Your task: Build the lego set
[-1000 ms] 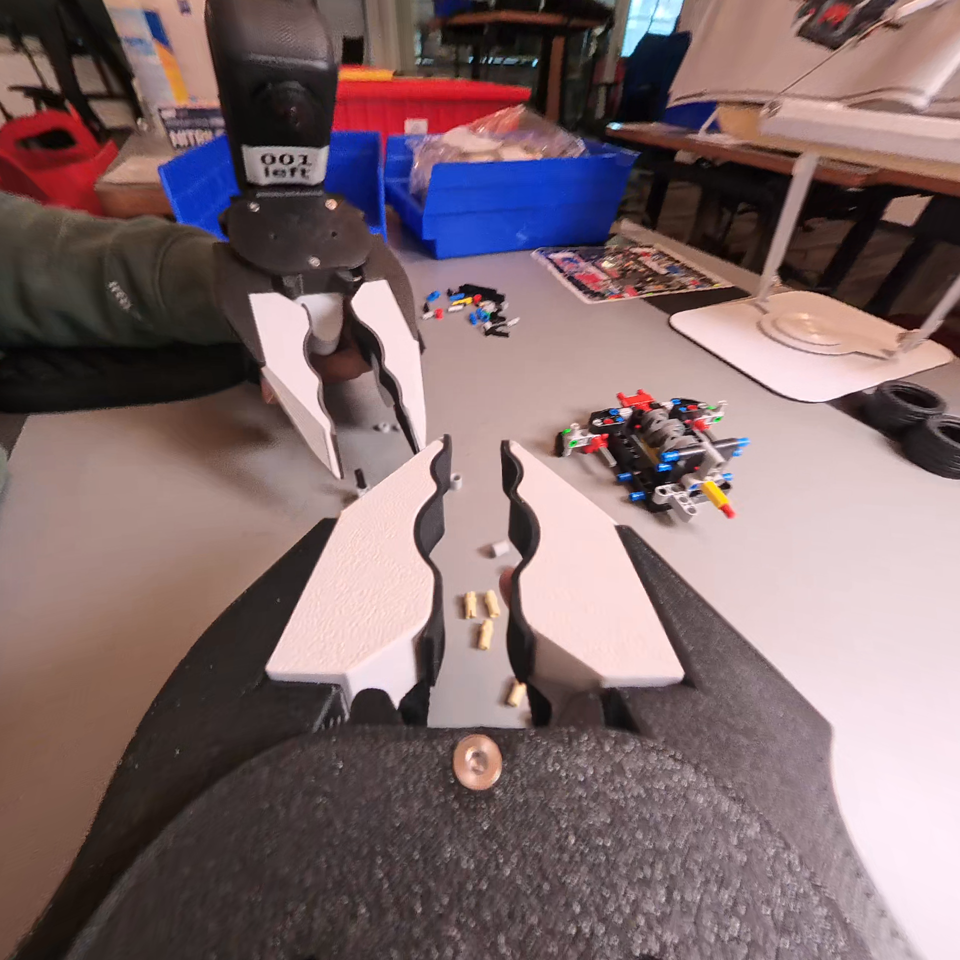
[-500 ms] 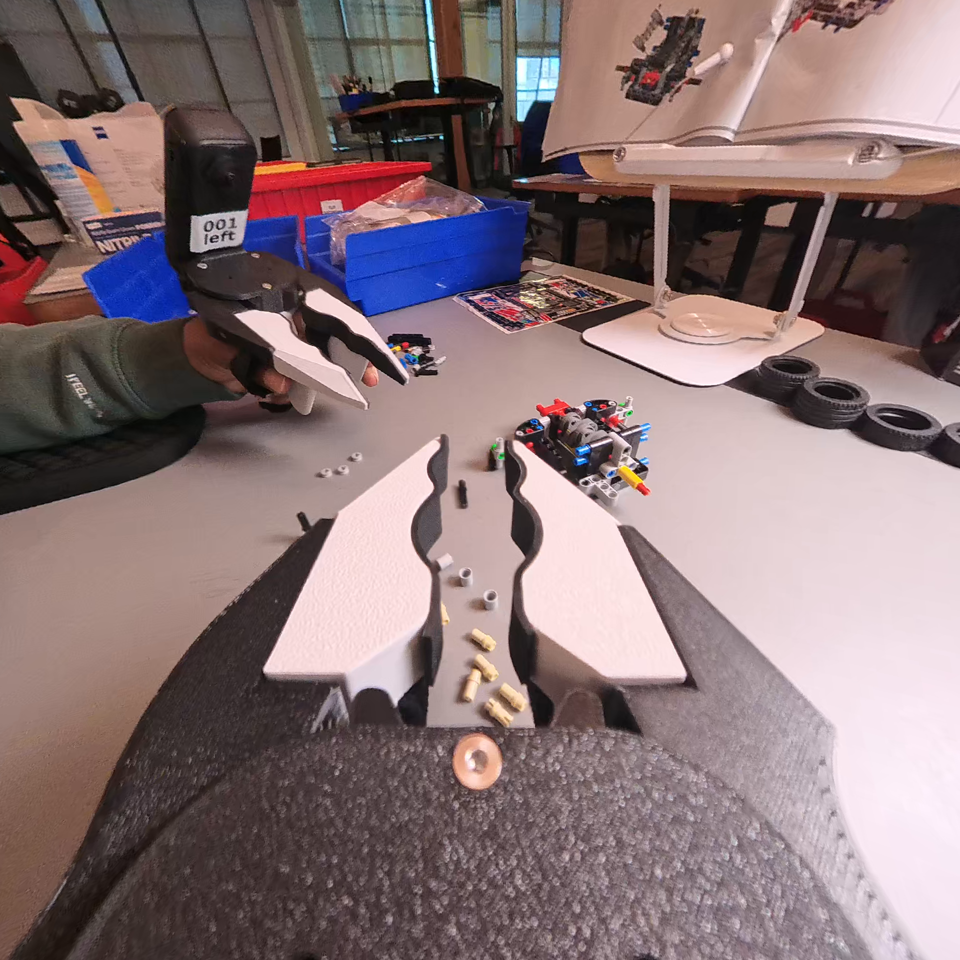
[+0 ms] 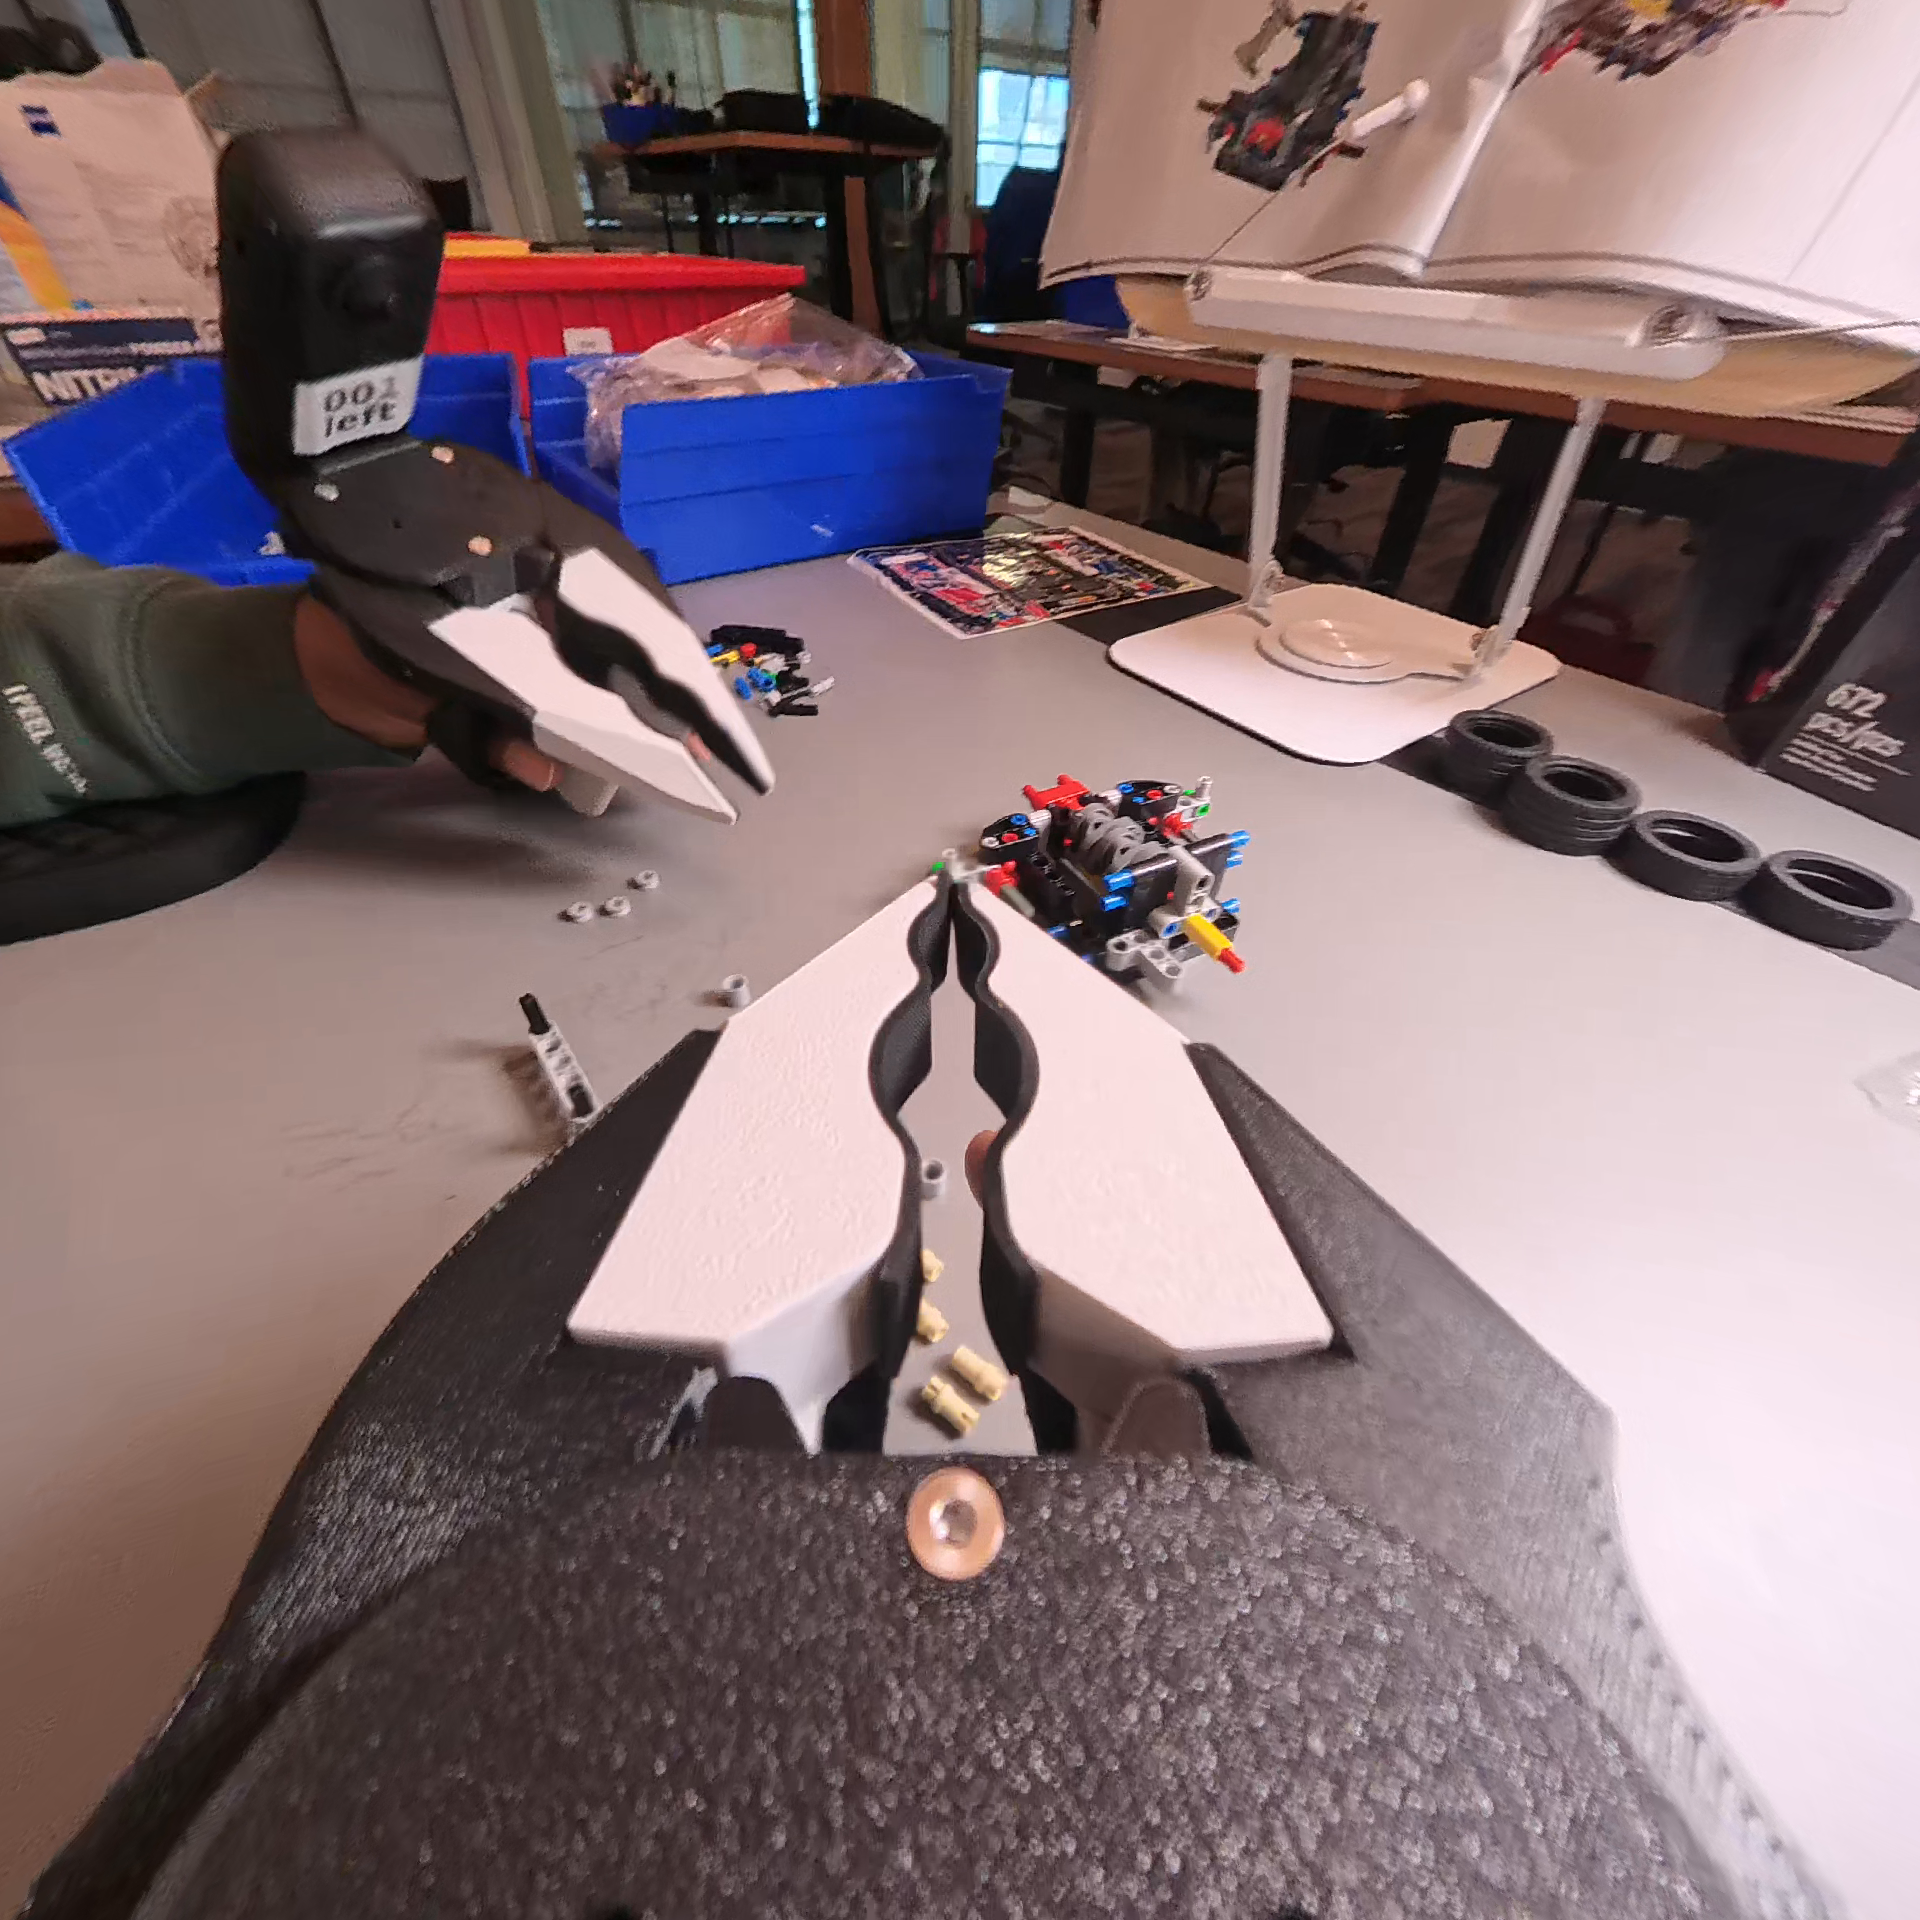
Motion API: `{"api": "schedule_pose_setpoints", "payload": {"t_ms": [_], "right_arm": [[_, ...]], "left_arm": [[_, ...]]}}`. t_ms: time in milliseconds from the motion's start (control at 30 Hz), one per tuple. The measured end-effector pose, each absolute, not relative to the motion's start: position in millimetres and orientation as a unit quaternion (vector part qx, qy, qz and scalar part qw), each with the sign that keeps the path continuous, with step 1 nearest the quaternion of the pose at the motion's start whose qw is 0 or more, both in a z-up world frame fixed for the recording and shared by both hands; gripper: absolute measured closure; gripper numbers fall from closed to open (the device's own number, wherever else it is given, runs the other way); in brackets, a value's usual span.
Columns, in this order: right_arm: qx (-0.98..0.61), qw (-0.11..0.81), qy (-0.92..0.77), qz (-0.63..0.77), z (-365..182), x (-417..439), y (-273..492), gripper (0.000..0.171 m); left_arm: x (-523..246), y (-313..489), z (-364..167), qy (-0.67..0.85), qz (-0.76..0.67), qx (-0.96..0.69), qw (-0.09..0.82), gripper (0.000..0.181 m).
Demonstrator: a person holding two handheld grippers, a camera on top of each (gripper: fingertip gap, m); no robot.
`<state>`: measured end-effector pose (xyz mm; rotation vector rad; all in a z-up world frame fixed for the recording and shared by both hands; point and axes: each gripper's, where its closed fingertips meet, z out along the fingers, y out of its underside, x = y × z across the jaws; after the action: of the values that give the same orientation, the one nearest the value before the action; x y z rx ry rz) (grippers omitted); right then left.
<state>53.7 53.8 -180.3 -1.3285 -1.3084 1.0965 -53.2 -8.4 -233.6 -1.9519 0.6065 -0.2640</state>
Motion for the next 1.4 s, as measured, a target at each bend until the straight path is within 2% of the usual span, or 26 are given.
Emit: {"api": "schedule_pose_setpoints", "payload": {"t_ms": [33, 133, 233, 433, 867, 967, 1100, 1400], "right_arm": [[-0.545, 0.478, -0.524, 0.446, -178.0, 55.1, 58.9, 0.171], [-0.565, 0.484, -0.498, 0.446, -176.2, 60.3, 73.7, 0.171], [-0.582, 0.482, -0.477, 0.449, -175.3, 64.4, 83.5, 0.171], [-0.591, 0.481, -0.481, 0.434, -179.4, 65.2, 86.5, 0.171], [-0.591, 0.478, -0.499, 0.416, -184.8, 64.4, 83.6, 0.171], [-0.59, 0.479, -0.505, 0.409, -186.7, 64.1, 83.2, 0.171], [-0.59, 0.479, -0.511, 0.402, -188.9, 63.3, 82.7, 0.171], [-0.593, 0.476, -0.514, 0.396, -192.8, 63.0, 83.6, 0.171]], "left_arm": [[-52.3, -7.2, -236.9, 0.259, -0.106, -0.816, 0.505, 0.174], [-46.7, -2.8, -247.5, 0.295, -0.099, -0.825, 0.472, 0.177], [-37.4, -2.3, -259.9, 0.337, -0.109, -0.831, 0.429, 0.169], [-11.2, -10.8, -262.5, 0.383, -0.16, -0.817, 0.4, 0.162], [-14.6, -69.8, -248.9, 0.428, -0.231, -0.798, 0.355, 0.18], [-27.3, -74.9, -250.3, 0.428, -0.201, -0.808, 0.352, 0.181], [-47.3, -75.5, -251.6, 0.41, -0.164, -0.826, 0.35, 0.172], [-40.0, -76.4, -272.0, 0.418, -0.165, -0.835, 0.317, 0.171]]}}
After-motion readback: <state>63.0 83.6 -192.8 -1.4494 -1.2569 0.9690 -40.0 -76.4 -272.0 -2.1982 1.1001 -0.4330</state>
